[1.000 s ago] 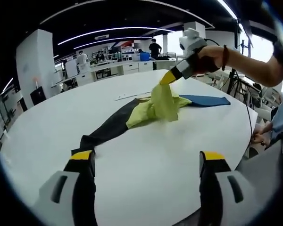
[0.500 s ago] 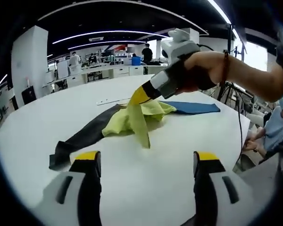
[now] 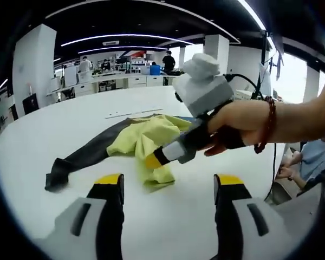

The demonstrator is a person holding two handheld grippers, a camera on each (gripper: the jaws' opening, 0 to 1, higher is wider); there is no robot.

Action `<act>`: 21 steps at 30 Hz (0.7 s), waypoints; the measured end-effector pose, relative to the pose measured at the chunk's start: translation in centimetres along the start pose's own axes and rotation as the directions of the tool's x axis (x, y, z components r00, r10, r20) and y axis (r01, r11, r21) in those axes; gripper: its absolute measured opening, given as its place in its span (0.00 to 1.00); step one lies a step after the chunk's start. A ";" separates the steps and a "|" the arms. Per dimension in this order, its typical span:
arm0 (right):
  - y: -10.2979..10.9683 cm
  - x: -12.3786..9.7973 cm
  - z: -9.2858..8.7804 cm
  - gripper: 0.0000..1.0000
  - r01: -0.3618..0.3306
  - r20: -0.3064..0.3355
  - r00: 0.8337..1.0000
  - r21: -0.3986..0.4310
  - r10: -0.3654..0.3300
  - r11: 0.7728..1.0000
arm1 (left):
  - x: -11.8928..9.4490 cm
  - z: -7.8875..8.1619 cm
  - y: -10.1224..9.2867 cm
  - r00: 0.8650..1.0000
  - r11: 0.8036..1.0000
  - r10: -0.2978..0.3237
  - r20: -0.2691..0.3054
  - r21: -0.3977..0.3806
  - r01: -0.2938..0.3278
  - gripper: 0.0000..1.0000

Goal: Fold the garment on the visible template until the final outline fits inside the template.

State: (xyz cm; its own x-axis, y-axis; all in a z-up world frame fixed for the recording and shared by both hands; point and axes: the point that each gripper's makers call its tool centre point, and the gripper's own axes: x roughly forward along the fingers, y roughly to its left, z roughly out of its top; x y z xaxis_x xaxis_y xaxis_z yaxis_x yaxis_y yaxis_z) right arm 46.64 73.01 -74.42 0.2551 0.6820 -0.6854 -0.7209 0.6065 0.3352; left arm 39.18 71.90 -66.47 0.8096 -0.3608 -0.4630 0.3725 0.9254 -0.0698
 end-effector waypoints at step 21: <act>-6.2 -7.7 -1.1 0.45 0.079 0.082 0.994 -0.133 -0.069 0.988 | 0.7 -0.2 0.7 0.999 0.997 0.051 0.015 -0.054 -0.050 0.66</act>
State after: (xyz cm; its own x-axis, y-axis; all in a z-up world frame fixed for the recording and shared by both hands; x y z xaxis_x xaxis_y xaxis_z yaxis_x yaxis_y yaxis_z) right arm 48.42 63.53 -71.98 0.3564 0.6699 -0.6513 -0.7774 0.5993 0.1911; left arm 39.95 72.33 -67.01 0.8346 -0.3145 -0.4522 0.3061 0.9473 -0.0939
